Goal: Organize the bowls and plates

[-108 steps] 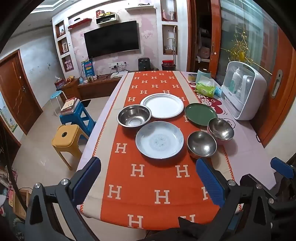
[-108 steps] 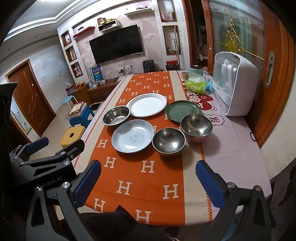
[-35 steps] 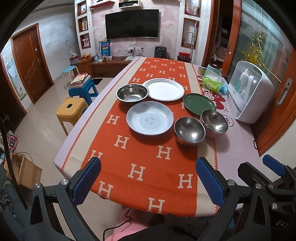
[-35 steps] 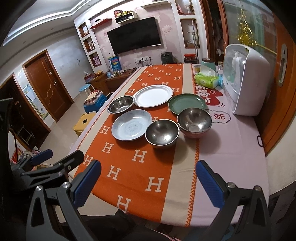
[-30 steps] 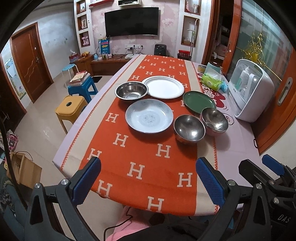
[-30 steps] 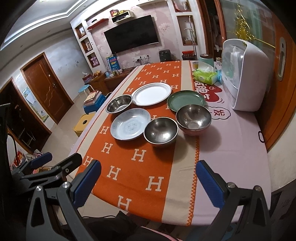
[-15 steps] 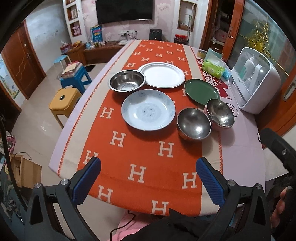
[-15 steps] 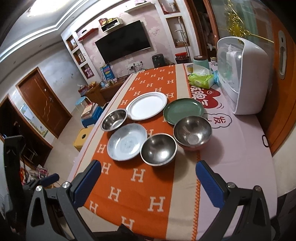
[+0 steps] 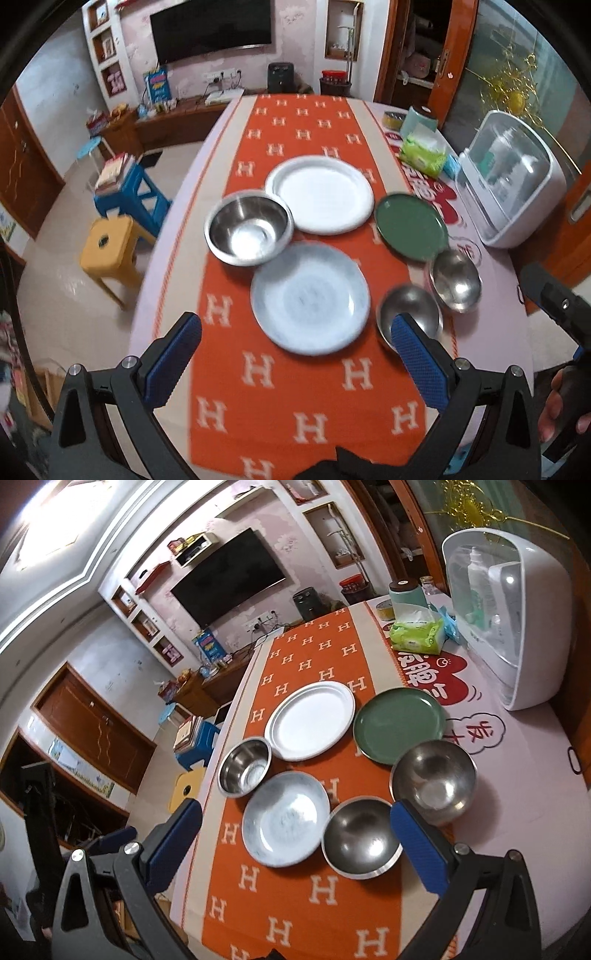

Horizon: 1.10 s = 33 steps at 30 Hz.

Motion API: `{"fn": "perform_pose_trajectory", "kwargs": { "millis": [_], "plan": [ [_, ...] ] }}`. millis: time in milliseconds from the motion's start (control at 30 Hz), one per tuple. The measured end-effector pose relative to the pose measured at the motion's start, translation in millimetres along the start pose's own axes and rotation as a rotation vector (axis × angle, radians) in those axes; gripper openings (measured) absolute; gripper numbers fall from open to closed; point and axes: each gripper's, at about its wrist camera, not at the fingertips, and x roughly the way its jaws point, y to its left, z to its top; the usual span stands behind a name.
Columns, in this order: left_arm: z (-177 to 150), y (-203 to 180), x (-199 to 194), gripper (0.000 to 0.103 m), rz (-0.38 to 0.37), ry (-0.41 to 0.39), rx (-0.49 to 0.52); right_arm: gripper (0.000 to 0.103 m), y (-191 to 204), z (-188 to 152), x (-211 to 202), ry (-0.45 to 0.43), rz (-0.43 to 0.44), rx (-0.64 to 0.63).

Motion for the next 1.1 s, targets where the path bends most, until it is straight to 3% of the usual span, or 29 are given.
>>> {"fn": "perform_pose_trajectory", "kwargs": {
  "millis": [267, 667, 933, 1100],
  "plan": [
    [85, 34, 29, 0.102, 0.053, -0.047, 0.116, 0.102, 18, 37, 51, -0.032, 0.0, 0.053],
    [189, 94, 102, 0.102, 0.008, -0.074, 0.103, 0.102, 34, 87, 121, -0.067, -0.059, 0.121],
    [215, 115, 174, 0.102, -0.078, -0.012, 0.074, 0.102, 25, 93, 170, 0.0, -0.132, 0.234],
    [216, 119, 228, 0.102, -0.188, 0.042, 0.052, 0.102, 13, 88, 198, 0.05, -0.158, 0.3]
  ]
}}
